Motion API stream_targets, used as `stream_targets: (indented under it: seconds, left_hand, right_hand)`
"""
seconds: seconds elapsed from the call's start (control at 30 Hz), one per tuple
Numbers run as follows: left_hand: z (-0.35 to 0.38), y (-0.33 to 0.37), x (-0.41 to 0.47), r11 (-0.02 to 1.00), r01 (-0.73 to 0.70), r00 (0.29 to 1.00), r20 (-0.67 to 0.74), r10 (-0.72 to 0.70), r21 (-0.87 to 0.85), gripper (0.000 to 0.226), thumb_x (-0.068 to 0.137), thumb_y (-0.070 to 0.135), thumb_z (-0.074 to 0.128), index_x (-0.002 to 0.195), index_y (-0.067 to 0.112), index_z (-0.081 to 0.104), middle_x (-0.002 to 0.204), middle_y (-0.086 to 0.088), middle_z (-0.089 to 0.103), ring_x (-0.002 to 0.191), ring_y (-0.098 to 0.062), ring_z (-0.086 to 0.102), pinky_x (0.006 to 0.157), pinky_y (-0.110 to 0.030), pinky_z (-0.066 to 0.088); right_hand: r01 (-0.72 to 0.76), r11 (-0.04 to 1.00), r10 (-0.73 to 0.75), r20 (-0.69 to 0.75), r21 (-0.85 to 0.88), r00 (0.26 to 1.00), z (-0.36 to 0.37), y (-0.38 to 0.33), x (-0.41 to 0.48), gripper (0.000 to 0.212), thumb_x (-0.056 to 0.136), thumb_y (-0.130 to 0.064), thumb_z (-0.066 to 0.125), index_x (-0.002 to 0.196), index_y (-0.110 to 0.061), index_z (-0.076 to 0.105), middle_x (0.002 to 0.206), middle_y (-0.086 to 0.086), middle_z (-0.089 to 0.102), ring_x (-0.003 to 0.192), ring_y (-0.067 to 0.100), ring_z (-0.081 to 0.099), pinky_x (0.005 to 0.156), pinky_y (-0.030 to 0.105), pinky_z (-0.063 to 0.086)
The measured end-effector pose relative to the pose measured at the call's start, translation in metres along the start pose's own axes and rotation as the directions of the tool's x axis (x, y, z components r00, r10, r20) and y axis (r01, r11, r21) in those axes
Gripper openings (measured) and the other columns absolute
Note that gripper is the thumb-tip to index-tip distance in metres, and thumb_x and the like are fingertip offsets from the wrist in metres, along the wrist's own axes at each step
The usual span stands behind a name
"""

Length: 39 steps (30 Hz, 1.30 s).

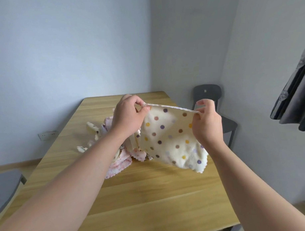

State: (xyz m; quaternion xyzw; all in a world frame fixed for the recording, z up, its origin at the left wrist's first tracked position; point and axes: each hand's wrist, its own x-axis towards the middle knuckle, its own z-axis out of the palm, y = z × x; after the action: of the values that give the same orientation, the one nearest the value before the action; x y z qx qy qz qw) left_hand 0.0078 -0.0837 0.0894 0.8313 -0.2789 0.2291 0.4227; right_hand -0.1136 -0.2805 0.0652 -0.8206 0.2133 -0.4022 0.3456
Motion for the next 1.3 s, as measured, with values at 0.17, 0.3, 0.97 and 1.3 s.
stream_targets:
  seconds: [0.17, 0.3, 0.97, 1.3]
  left_hand:
    - [-0.002, 0.002, -0.012, 0.956, 0.171, 0.976, 0.174, -0.131, -0.24, 0.015, 0.095, 0.017, 0.066, 0.088, 0.015, 0.054, 0.096, 0.003, 0.072, 0.049, -0.015, 0.062, 0.064, -0.028, 0.048]
    - [-0.011, -0.003, -0.035, 0.959, 0.176, 0.954, 0.277, -0.111, -0.223, 0.012, 0.098, 0.016, 0.063, 0.094, 0.01, 0.054, 0.067, -0.003, 0.068, 0.049, -0.013, 0.063, 0.053, -0.022, 0.044]
    - [-0.034, -0.076, -0.207, 0.952, 0.281, 0.755, 0.583, -0.3, 0.125, 0.012, 0.099, 0.035, 0.062, 0.106, 0.032, 0.072, 0.079, 0.012, 0.074, 0.068, -0.004, 0.068, 0.065, -0.025, 0.052]
    - [-0.032, -0.088, -0.209, 0.925, 0.356, 0.779, 0.506, -0.371, 0.13, 0.031, 0.1, 0.034, 0.061, 0.129, 0.024, 0.064, 0.117, 0.006, 0.066, 0.102, -0.005, 0.059, 0.082, -0.018, 0.046]
  right_hand:
    - [0.067, 0.993, -0.069, -0.012, -0.099, 0.998, -0.013, 0.017, 0.002, 0.031, 0.095, -0.011, 0.047, 0.112, -0.024, 0.069, 0.096, -0.01, 0.069, 0.081, 0.026, 0.068, 0.067, 0.045, 0.06]
    - [0.098, 0.99, -0.097, 0.006, -0.099, 0.995, -0.021, 0.032, -0.013, 0.024, 0.093, -0.012, 0.06, 0.11, -0.023, 0.073, 0.091, -0.009, 0.072, 0.083, 0.018, 0.067, 0.073, 0.029, 0.054]
    - [0.124, 0.949, 0.191, 0.84, -0.291, 0.508, -0.033, 0.072, -0.121, 0.034, 0.094, -0.013, 0.052, 0.109, -0.034, 0.074, 0.092, -0.012, 0.072, 0.077, 0.009, 0.061, 0.066, 0.022, 0.047]
    - [-0.076, 0.976, 0.211, 0.785, -0.206, 0.583, -0.016, 0.086, -0.124, 0.017, 0.081, -0.03, 0.081, 0.094, -0.032, 0.07, 0.089, 0.0, 0.071, 0.073, 0.013, 0.06, 0.061, 0.023, 0.046]
